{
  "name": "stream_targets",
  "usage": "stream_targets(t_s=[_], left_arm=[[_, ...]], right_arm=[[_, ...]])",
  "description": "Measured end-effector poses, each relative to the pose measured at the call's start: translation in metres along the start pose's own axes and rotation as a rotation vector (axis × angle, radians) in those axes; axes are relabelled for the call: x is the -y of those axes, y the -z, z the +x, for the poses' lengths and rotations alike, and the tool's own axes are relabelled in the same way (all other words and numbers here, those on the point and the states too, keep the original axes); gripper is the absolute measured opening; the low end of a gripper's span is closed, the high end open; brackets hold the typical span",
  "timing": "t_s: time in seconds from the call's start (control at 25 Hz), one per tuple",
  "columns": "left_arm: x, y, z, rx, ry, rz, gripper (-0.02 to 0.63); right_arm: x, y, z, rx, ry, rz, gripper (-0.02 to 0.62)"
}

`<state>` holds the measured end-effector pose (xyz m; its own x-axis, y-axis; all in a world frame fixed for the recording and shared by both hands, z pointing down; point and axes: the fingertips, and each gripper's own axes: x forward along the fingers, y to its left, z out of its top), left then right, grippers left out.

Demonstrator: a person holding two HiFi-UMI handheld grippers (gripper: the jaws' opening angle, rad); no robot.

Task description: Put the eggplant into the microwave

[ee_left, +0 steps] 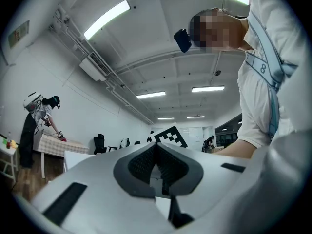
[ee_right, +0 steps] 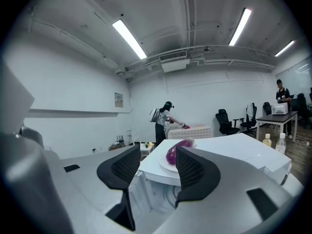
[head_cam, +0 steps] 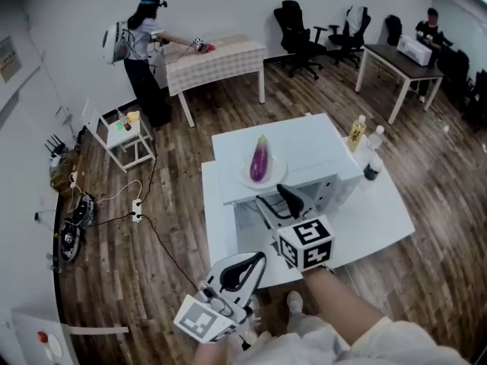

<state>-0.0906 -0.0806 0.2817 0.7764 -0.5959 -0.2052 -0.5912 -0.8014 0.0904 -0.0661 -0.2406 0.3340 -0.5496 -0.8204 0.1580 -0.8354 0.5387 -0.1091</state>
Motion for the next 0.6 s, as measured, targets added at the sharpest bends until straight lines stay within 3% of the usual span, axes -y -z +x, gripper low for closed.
stream_targets(t_s=[0.6], left_arm=[[-0.065, 0.004, 0.033, -0.021, -0.065, 0.028, 0.002]], right_arm=[[0.041, 0.018, 0.072, -0.12, 0.156, 0.028, 0.255]])
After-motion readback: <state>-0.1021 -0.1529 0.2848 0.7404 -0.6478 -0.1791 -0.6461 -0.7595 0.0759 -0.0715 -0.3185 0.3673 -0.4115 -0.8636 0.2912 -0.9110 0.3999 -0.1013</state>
